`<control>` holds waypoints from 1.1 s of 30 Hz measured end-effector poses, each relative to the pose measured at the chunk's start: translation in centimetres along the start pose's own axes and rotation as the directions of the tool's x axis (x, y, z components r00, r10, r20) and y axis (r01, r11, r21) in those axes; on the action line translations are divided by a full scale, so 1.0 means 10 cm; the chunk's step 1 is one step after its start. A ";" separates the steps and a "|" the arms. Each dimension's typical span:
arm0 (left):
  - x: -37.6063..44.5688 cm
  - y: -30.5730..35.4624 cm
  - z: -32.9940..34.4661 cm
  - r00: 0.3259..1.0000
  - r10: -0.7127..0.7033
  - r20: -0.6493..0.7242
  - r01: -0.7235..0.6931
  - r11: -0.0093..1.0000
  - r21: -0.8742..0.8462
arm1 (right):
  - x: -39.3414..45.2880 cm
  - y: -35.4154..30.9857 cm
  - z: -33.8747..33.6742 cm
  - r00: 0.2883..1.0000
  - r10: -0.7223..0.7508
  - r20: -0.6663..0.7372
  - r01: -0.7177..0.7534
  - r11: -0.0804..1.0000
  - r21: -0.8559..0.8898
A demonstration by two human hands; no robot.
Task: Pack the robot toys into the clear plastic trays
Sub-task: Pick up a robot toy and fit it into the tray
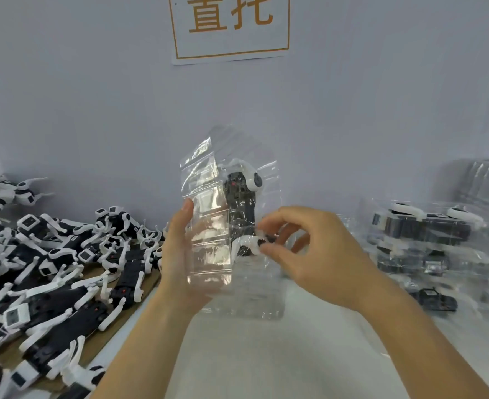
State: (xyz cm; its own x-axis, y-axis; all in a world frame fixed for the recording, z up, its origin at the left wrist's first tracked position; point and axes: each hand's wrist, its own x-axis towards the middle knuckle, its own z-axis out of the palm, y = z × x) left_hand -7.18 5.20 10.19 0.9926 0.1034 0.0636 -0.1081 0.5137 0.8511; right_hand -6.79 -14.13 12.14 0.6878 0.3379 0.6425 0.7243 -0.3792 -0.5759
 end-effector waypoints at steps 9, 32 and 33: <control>-0.03 -0.02 0.02 0.993 0.008 0.115 -0.016 0.997 0.070 | 0.01 0.04 -0.05 0.995 0.028 -0.096 -0.020 0.997 0.078; 0.03 -0.10 0.15 0.891 -0.090 0.444 -0.403 0.293 0.867 | 0.05 0.11 -0.37 0.940 0.334 -0.072 -0.342 0.918 -0.199; 0.03 -0.12 0.13 0.889 -0.154 0.431 -0.382 0.271 0.884 | 0.03 0.10 -0.34 0.952 0.305 -0.005 -0.300 0.932 -0.205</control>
State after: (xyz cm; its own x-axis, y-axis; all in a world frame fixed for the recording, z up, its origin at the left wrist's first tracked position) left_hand -6.71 3.54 9.83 0.9230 -0.3542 0.1505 -0.3593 -0.6530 0.6667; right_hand -6.00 -17.32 13.46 0.8757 0.2019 0.4386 0.4588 -0.6312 -0.6254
